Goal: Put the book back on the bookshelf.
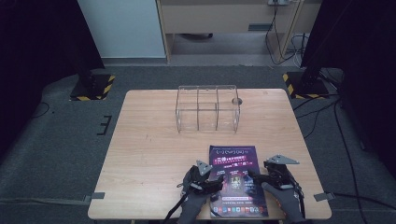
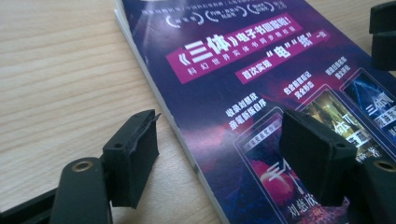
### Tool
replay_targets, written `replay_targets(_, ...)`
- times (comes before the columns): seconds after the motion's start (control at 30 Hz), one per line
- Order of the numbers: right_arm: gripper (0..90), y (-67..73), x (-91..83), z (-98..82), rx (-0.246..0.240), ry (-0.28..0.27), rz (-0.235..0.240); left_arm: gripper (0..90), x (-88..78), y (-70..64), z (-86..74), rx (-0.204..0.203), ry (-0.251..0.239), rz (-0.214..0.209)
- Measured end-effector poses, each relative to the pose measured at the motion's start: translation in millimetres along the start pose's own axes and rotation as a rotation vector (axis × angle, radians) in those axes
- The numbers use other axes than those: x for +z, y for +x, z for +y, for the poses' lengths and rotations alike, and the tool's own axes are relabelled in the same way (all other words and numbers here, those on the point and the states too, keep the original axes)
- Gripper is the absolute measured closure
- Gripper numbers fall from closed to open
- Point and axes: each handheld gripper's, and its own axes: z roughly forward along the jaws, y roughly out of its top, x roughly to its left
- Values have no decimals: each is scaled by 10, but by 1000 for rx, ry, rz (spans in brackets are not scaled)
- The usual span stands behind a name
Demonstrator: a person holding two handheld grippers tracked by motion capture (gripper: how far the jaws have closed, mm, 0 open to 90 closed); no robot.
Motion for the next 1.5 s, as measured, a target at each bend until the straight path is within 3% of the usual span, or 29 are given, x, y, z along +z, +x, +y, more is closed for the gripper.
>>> replay_targets(0.43,199,50,102,-44,-9,40,7,263,29,-62,5,-1,-3,-12)
replay_targets(0.63,206,81,127,-52,-19,27,8,250,35,-74,6,-14,-6,-11)
replay_targets(0.77,216,99,133,-59,-12,17,7,241,32,-58,13,-44,-8,-25)
replay_targets(0.83,233,90,128,-57,18,13,10,237,32,-55,15,-50,-6,-30)
replay_targets(1.13,239,84,125,-69,5,5,8,236,44,-82,-2,-22,-18,13)
replay_targets(1.2,238,84,126,-73,5,0,7,224,49,-74,7,-49,-21,-14)
replay_targets(1.27,238,88,127,-74,8,-1,7,224,50,-75,10,-51,-19,-15)
replay_targets(1.37,238,94,127,-82,5,-4,4,219,48,-56,17,-92,-26,-32)
replay_targets(1.5,238,91,128,-88,13,-13,4,220,42,-37,16,-115,-30,-48)
